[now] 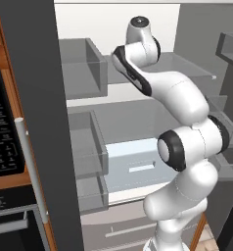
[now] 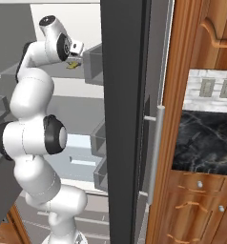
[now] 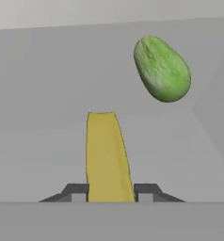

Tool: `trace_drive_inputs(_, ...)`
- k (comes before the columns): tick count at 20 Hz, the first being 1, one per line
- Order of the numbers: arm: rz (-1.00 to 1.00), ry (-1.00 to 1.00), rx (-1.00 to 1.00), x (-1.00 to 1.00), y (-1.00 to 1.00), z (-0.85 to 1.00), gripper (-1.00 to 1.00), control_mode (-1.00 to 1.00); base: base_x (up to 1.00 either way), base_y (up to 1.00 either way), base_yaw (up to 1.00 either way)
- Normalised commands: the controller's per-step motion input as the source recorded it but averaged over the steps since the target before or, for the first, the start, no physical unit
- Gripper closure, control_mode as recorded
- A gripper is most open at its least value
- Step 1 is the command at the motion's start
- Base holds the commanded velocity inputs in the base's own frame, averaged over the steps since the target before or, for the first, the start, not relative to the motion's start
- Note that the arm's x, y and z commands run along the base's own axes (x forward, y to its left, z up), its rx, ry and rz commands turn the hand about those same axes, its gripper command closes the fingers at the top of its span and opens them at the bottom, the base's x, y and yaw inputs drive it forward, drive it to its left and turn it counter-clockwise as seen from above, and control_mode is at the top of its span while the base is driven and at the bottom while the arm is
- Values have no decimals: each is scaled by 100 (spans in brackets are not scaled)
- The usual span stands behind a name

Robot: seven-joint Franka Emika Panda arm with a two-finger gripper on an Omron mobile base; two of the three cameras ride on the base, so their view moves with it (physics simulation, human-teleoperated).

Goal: Retrieve the butter from the fridge and place it on a plate on the dining table. Then retrieve the butter knife by the fridge and place it near the plate.

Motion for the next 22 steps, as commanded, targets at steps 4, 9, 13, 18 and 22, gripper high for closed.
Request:
trace_drive_inputs(4, -26, -16, 6, -27, 3, 12, 100, -100, 0, 0, 0)
trace_drive_inputs(9, 1, -12, -2, -85, 0, 6, 100, -100, 0, 0, 0)
trace_drive_inputs(13, 12, -6, -9, -100, -8, -1, 100, -100, 0, 0, 0)
trace_drive_inputs(18, 20, 0, -2, -90, -19, 3, 100, -100, 0, 0, 0)
trace_drive_inputs(22, 21, 11, 0, -91, -19, 2, 100, -100, 0, 0, 0)
